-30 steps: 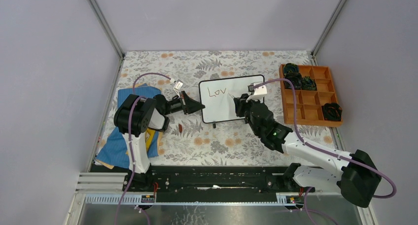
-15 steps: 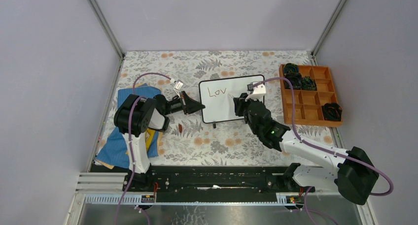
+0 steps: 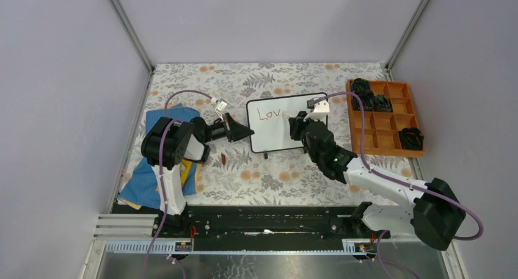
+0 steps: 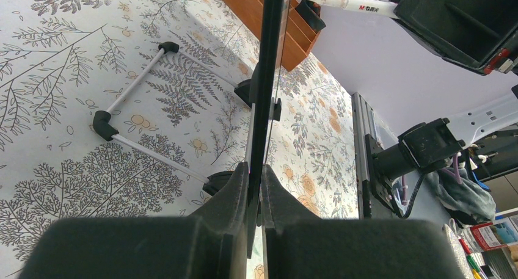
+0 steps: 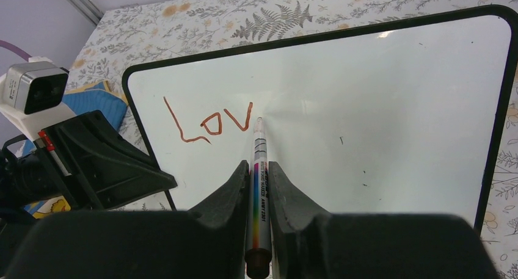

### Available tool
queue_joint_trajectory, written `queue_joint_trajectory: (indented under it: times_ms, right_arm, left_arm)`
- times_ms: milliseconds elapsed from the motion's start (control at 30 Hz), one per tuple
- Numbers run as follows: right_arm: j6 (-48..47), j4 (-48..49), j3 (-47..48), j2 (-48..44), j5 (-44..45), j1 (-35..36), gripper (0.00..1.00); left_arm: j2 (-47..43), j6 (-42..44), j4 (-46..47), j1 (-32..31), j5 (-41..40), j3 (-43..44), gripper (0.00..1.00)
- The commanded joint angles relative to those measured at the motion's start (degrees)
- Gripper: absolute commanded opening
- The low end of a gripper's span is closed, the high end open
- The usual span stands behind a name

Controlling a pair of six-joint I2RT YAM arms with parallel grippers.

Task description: Write a sentence on the whiteboard

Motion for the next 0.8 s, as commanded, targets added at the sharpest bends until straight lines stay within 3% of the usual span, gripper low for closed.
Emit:
queue_joint_trajectory:
  times_ms: [0, 767]
  right_arm:
    - [1.67, 2.95, 2.90, 0.49, -0.09, -0.76, 0.00]
    - [3.70, 0.84, 2.58, 1.19, -0.11, -3.44, 0.00]
  left_arm:
    - [-0.77, 0.20, 0.58, -0.20, 0.25, -0.50, 0.00]
    - [-0.85, 0.87, -0.38, -0.49, 0.25, -0.41, 0.00]
